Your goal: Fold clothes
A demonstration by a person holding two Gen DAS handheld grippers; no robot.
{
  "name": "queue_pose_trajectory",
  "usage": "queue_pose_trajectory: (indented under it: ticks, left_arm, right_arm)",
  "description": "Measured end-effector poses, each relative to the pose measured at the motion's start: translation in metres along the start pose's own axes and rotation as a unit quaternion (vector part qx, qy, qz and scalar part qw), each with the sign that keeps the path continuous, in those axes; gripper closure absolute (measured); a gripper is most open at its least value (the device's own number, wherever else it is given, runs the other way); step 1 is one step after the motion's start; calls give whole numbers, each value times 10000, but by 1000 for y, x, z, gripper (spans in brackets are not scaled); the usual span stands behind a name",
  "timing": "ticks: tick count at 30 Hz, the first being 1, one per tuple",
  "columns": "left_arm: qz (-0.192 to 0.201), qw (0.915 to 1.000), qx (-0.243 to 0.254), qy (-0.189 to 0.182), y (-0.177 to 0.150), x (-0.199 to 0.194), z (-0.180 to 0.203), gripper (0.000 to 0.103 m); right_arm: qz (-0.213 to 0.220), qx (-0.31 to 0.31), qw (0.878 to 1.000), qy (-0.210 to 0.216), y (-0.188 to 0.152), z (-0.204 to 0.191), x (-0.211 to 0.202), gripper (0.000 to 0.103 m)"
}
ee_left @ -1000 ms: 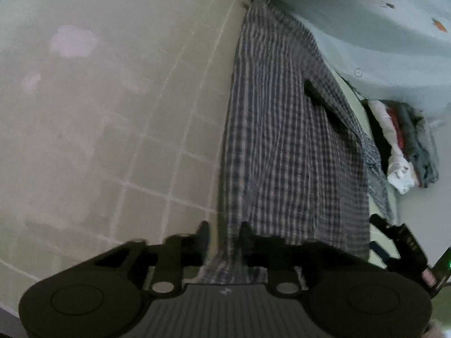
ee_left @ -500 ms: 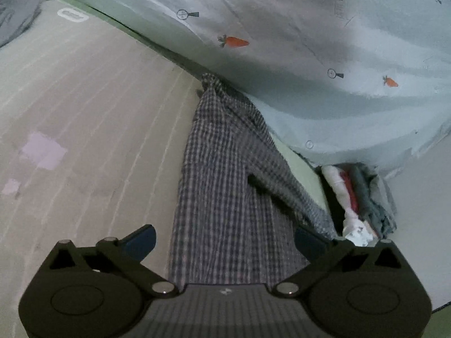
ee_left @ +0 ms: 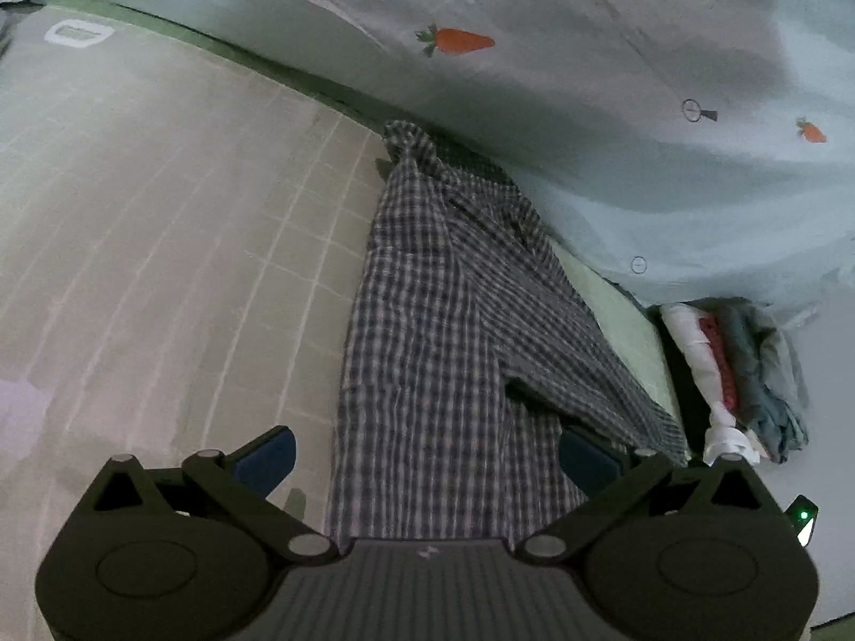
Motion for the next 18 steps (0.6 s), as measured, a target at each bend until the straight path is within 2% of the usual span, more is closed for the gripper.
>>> queue_pose_trajectory:
  ticks: [8,12,14,16,18]
  left_arm:
    - [-292,9988,326,232,11,37,5,0]
    - [-293,9979,366,449,9,46,0,0]
    - [-254,9978,345,508,10,48,-2,0]
    - [-211,9972,390,609,11,46,-5,0]
    - [-167,9964,434,710,12,44,-7,0]
  right_arm:
    - [-188,-265,9993,-193,10,7,41,0]
    - [-395,-376,9981,-280,11,3,57,2]
    - [-485,-505,9971,-304,10,-2,62,17]
    - [-525,-699,9957,-318,10,-7,62,52]
    - [-517,-854,9945,-307,12,-13,59,65]
Point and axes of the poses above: each gripper's, at about its wrist camera, not at the fingertips, and x roughly the way its jaws point, z to its right, y to its top, the point moved 8 cm from there along x, roughly the way its jaws point, and after that the axes turned 4 degrees about z, right-handed, at the moved point
